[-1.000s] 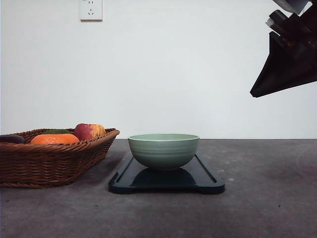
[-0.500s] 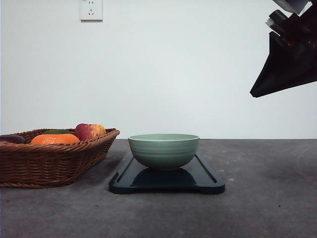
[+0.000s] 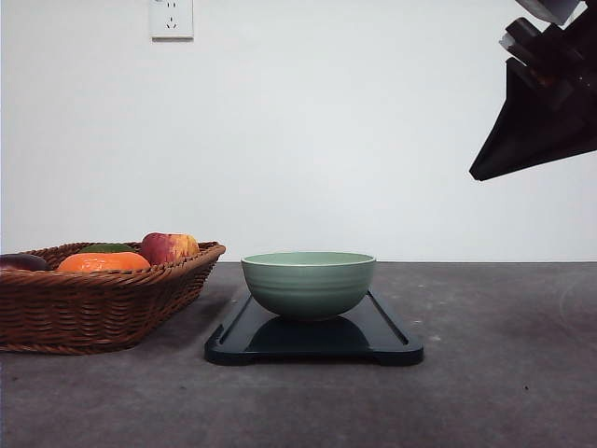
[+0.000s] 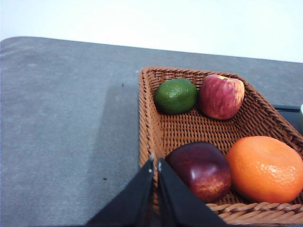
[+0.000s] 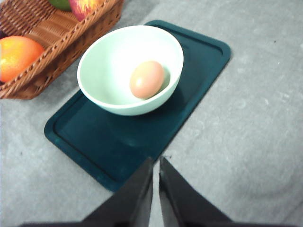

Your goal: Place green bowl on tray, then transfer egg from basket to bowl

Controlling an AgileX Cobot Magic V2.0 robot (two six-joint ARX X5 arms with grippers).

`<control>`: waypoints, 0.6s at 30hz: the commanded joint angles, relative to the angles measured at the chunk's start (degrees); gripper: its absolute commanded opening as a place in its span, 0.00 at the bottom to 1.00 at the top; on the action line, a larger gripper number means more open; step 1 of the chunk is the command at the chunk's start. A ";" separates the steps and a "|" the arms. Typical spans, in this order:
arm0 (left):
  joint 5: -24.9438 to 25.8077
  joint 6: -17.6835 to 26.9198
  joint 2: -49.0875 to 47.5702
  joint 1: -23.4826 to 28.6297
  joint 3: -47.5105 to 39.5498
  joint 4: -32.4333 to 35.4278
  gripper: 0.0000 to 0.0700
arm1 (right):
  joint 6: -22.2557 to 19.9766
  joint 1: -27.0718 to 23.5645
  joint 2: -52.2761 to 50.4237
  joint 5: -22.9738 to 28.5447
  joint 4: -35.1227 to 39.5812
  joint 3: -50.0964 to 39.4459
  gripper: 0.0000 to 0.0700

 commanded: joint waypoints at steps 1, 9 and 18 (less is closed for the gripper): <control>0.27 1.11 -0.09 0.08 -1.08 -0.42 0.00 | -0.02 0.26 0.46 -0.13 1.05 0.26 0.02; 0.29 -0.27 -0.06 0.02 -1.05 -0.44 0.00 | -0.04 0.25 0.46 -0.11 2.43 0.26 0.02; 0.29 -0.27 -0.04 0.02 -1.05 -0.44 0.00 | -0.02 0.26 0.46 -0.13 2.43 0.26 0.02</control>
